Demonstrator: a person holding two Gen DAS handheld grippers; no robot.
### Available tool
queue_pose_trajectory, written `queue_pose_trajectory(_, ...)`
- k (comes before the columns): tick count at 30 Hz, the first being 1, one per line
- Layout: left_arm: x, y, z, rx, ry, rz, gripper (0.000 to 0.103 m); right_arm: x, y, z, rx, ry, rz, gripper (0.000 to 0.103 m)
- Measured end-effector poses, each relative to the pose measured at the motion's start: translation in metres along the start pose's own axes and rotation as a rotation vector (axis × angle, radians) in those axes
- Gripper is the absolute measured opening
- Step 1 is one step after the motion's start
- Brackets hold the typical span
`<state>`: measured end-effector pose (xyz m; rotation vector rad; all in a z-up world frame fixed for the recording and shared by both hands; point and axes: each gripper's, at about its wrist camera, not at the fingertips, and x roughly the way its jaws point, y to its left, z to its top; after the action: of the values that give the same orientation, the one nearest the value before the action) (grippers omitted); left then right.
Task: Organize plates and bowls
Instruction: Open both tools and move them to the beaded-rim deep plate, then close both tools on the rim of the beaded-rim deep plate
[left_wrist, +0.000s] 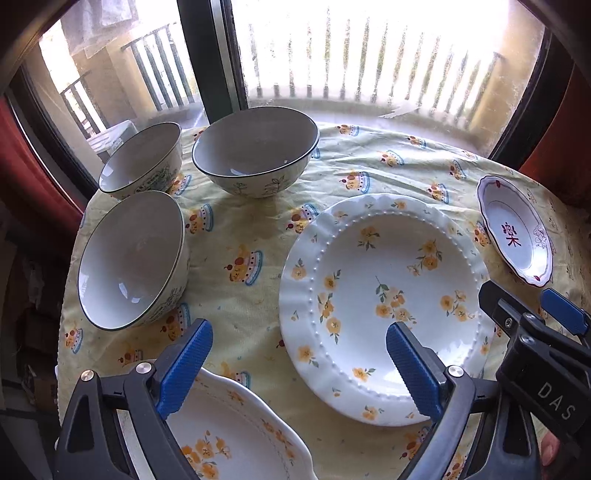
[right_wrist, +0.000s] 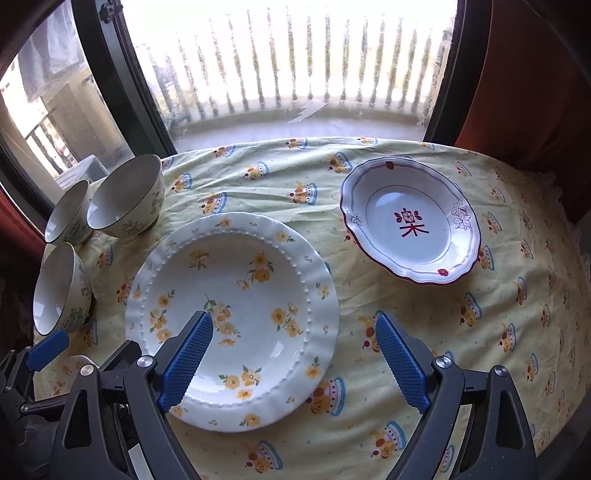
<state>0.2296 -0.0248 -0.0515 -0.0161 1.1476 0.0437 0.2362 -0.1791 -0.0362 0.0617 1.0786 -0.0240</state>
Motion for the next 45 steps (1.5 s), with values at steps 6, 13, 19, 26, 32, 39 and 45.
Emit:
queue_pose_trajectory(6, 0.025, -0.008, 0.008, -0.001, 0.018, 0.015, 0.091, 0.030, -0.005, 0.010, -0.010, 0.030, 0.003, 0.084)
queue_pose_trajectory(13, 0.051, -0.012, 0.014, 0.002, 0.051, 0.024, 0.085, 0.061, -0.003, 0.016, -0.011, 0.071, 0.001, 0.079)
queue_pose_trajectory(19, 0.064, -0.014, 0.018, 0.004, 0.081, 0.024, 0.080, 0.078, -0.002, 0.019, -0.006, 0.098, 0.002, 0.076)
queue_pose_trajectory(26, 0.072, -0.017, 0.017, 0.006, 0.094, 0.009, 0.080, 0.091, 0.000, 0.019, -0.003, 0.120, -0.001, 0.073)
queue_pose_trajectory(32, 0.070, -0.021, 0.015, 0.013, 0.088, 0.012, 0.077, 0.092, 0.000, 0.019, -0.008, 0.116, -0.016, 0.070)
queue_pose_trajectory(39, 0.065, -0.021, 0.009, 0.020, 0.105, -0.004, 0.076, 0.084, -0.002, 0.015, -0.001, 0.123, -0.025, 0.067)
queue_pose_trajectory(45, 0.057, -0.025, -0.009, 0.043, 0.123, -0.026, 0.075, 0.074, -0.008, -0.002, 0.014, 0.146, -0.047, 0.067)
